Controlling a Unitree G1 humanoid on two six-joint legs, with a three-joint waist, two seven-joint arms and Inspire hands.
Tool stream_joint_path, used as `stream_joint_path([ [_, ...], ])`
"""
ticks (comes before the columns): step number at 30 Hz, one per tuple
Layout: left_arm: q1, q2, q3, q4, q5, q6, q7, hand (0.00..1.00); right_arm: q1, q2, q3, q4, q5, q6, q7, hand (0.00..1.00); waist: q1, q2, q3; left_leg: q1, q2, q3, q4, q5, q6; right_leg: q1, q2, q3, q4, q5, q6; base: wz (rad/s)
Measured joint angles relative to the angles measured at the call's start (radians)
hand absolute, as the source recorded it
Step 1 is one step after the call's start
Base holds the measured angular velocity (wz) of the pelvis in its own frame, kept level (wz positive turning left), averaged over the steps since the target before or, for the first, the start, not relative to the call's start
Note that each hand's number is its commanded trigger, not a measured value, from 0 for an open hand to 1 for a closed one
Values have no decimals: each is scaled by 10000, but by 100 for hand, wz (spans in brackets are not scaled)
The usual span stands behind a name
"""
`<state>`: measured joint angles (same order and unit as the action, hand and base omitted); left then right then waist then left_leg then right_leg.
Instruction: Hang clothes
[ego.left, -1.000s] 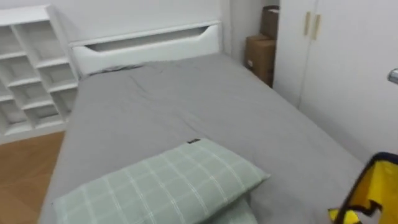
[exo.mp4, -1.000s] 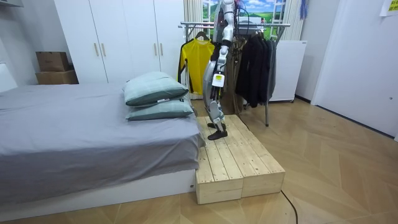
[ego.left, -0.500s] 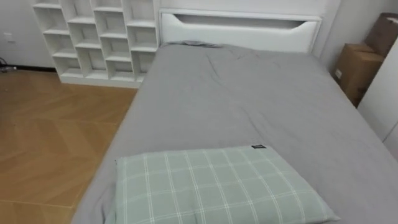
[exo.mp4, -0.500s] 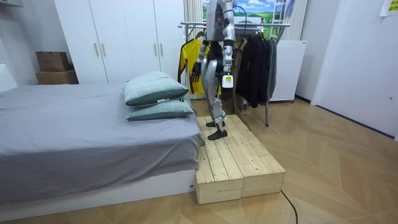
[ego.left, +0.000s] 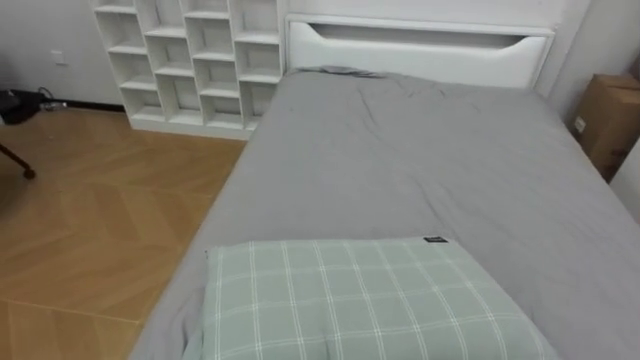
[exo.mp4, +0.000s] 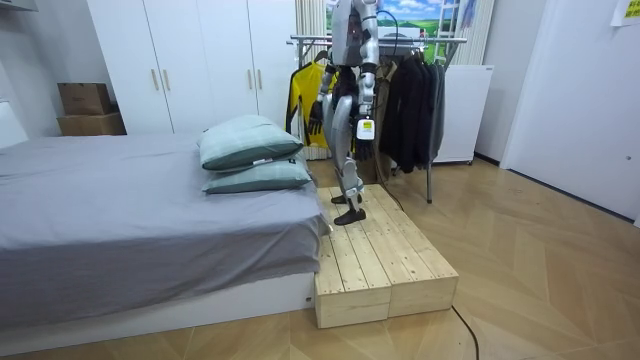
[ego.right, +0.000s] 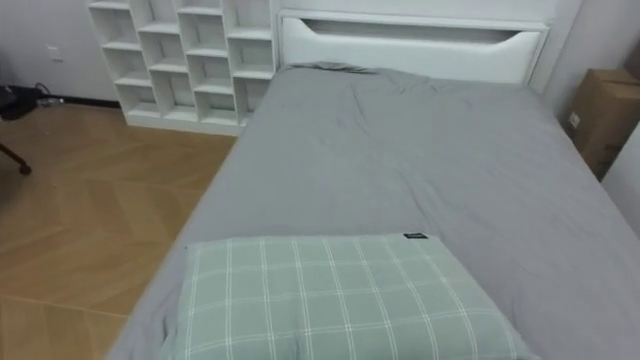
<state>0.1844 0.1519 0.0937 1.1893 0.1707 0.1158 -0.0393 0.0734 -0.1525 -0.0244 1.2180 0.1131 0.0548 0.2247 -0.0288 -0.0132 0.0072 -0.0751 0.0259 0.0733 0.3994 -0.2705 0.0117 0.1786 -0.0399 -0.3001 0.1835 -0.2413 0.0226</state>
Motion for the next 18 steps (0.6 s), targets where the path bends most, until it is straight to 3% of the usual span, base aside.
stream_joint_path([
  [3, 37, 1, -20, 0, 3, 1, -11, 0, 60, -16, -1, 14, 379, 0, 110, 0, -30, -32, 7, -1, -31, -57, 8, 27, -10, -54, -11, 15, -16, -60, -97, 1],
  [11, -82, 9, -391, -215, -3, -68, 58, 0, 38, -9, 22, 307, 979, -120, 316, 0, -226, -12, -11, 7, -61, -65, -42, 150, -9, -63, 18, 294, -157, -138, -127, -1],
  [18, -90, 24, -543, -217, -6, -133, 234, 0, 37, 63, 55, 362, 1230, -206, 277, 0, -173, -57, -25, 159, -76, 55, -217, 174, -46, -48, 48, 504, -164, -112, -168, -2],
])
